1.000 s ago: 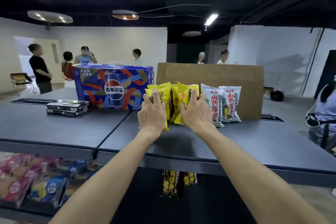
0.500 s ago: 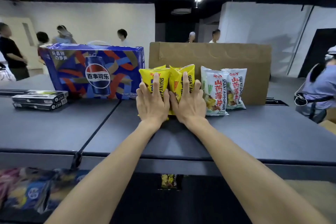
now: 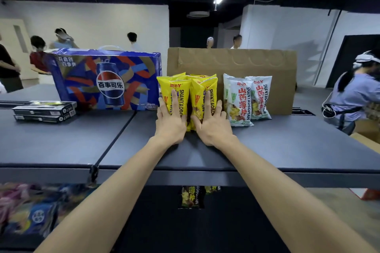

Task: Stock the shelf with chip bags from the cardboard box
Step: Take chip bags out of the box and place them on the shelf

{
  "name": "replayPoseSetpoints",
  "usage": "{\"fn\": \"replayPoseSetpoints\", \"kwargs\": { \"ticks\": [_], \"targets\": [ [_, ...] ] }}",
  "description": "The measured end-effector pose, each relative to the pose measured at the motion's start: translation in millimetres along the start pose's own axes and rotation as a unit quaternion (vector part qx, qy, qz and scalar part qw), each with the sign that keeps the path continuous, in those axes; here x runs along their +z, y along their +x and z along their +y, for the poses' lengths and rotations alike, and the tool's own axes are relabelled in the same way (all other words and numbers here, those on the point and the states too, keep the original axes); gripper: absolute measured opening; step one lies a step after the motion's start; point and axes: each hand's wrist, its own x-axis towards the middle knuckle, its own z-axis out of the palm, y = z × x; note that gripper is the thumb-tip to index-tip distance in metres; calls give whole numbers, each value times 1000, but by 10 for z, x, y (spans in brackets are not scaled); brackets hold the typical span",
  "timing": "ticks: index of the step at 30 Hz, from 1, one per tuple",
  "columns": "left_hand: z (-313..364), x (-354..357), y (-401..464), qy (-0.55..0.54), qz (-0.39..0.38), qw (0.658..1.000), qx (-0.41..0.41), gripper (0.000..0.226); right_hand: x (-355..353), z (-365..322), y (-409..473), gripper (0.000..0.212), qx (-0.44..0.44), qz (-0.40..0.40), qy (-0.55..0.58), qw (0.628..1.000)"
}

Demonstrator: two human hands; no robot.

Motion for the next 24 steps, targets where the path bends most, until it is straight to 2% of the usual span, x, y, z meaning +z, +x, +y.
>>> {"fn": "replayPoseSetpoints", "kwargs": {
  "ticks": [6, 10, 16, 24],
  "targets": [
    [-94, -194, -198, 44, -100, 994, 12, 81, -97, 52, -212, 85, -15, -57, -43, 997],
    [-97, -345, -351, 101, -65, 992, 51, 72, -208, -14, -363, 79, -7, -42, -28, 999],
    [-114, -532, -520, 91, -40, 993, 68, 60, -376, -97, -519, 56, -18, 47, -20, 999],
    [40, -536, -689, 50, -17, 989, 137, 47, -526, 31, -887, 32, -2, 34, -50, 998]
  ]
}}
